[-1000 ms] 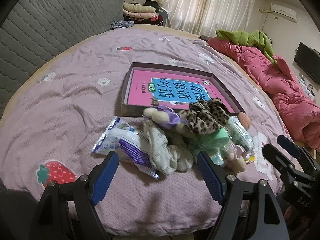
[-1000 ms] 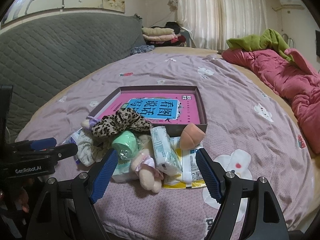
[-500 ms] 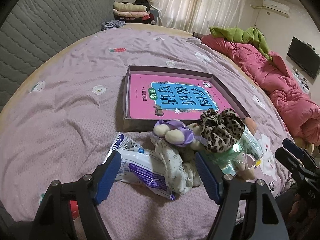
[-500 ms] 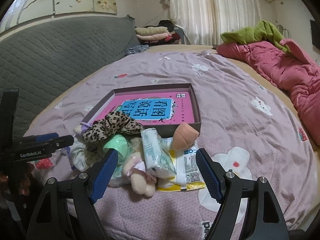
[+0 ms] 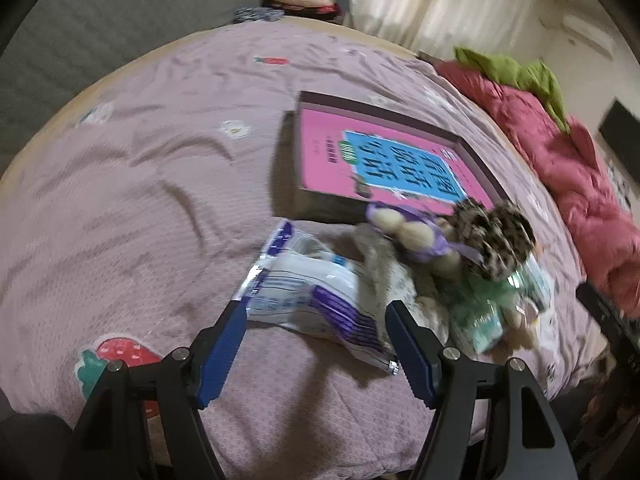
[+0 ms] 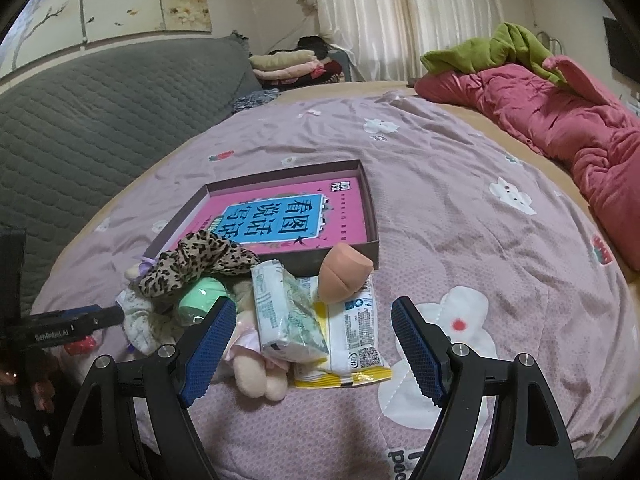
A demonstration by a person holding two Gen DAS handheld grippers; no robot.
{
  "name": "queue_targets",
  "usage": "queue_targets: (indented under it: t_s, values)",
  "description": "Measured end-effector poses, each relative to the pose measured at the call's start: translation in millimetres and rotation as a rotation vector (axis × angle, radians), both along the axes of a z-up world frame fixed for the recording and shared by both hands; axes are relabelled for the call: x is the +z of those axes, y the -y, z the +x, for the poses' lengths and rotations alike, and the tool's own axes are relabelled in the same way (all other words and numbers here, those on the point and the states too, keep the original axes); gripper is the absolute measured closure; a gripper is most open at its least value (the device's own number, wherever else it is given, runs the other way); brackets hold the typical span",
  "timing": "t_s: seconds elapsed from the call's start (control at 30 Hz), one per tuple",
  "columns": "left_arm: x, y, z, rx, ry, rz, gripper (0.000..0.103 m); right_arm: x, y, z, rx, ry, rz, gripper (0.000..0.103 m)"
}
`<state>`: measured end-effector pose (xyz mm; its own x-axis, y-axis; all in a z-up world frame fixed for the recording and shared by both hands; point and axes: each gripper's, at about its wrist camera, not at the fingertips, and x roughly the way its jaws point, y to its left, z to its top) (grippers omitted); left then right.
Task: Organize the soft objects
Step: 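Grasp the white-and-blue wipes packet with the left gripper while the right gripper grasps the peach sponge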
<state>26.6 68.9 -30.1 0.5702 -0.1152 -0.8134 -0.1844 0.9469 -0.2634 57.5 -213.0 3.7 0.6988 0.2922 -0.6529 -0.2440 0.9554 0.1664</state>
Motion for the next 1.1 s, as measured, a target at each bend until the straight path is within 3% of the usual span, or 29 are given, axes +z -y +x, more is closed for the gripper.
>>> queue_targets:
  t_s: [0.17,0.47,0.63,0.83,0.93,0.97,1.1]
  values:
    - [-5,-22,4,0.057,-0.019,-0.052,0.033,-1,0,2,0.002,-0.003,-0.002,0.022]
    - [-29,-36,30,0.035,-0.089,-0.189,0.033,-4,-3,3,0.003,-0.012,-0.01,0.022]
    - [-35,-29,42,0.016,-0.089,-0.202,0.033,-8,-4,6,0.01,-0.026,-0.014,0.022]
    - [-35,-21,50,-0.006,-0.082,-0.218,0.044,-16,4,27,-0.013,-0.059,-0.021,0.022]
    - [-37,-22,53,-0.018,-0.07,-0.269,0.055,-24,19,46,-0.06,-0.113,0.012,0.022]
    - [-38,-22,55,-0.026,-0.065,-0.294,0.065,-27,22,51,-0.065,-0.133,0.026,0.022]
    - [-38,-18,60,-0.041,-0.061,-0.299,0.071,-39,25,71,-0.057,-0.194,0.077,0.022]
